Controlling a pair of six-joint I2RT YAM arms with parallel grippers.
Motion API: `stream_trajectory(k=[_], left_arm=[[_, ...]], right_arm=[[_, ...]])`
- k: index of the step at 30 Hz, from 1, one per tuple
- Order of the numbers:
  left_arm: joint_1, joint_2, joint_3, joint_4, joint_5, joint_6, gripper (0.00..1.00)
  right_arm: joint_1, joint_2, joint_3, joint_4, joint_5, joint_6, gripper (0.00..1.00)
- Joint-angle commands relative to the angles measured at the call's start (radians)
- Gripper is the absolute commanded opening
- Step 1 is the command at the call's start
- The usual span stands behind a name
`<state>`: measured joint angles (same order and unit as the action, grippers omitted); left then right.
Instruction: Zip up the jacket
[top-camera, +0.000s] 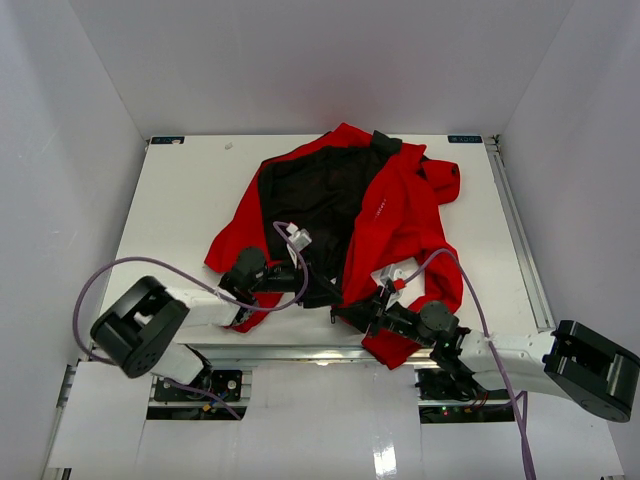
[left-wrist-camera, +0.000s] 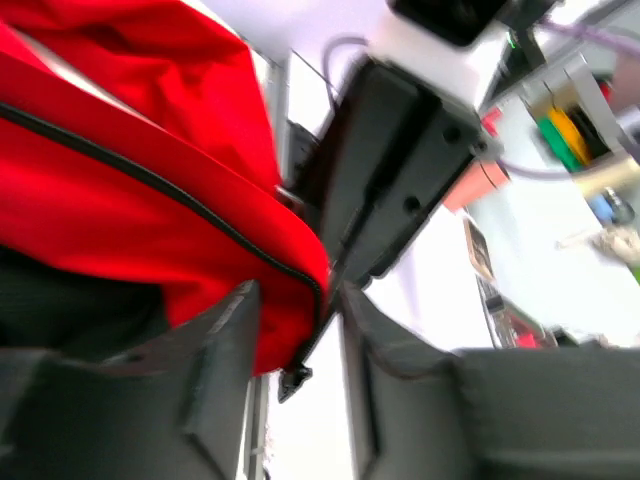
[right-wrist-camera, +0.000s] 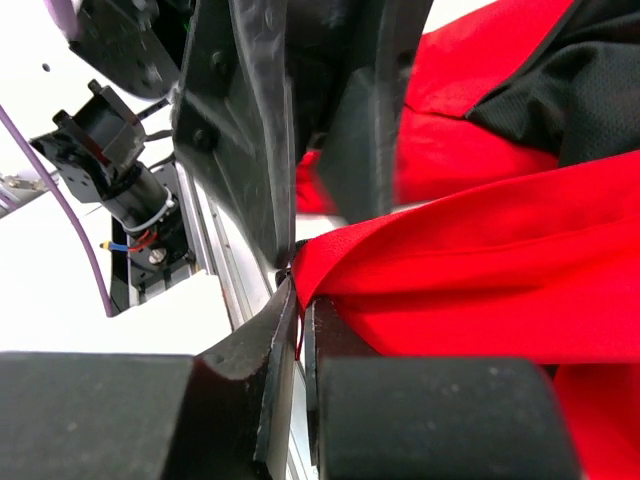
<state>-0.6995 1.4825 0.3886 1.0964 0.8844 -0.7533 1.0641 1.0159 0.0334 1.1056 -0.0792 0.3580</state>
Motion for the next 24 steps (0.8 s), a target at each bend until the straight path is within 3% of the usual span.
stream_trajectory(k=[1,5,11,15,24], left_arm=[[0.027,-0.249,0.099,-0.526,-0.323,0.199,0.58],[0.033,-0.384,0.144,-0.817,-0.569,0.237,0.68],[0.044,-0.494,0.230,-1.114,-0.832,0.275,0.69],[0.080,-0.447,0.297,-1.316,-1.034,0.277,0.69],[0.151,-0.197,0.484,-1.494,-1.228,0.275,0.65]], right_arm=[[0.004,-0.029,-0.142,0.110,-0.013,-0.014,0.08],[0.004,-0.050,-0.147,0.104,-0.004,-0.016,0.08],[0.004,-0.091,-0.150,0.075,0.022,-0.013,0.08],[0.004,-0.132,-0.161,0.045,0.049,-0.002,0.08],[0.004,-0.211,-0.198,0.023,0.043,0.012,0.08]])
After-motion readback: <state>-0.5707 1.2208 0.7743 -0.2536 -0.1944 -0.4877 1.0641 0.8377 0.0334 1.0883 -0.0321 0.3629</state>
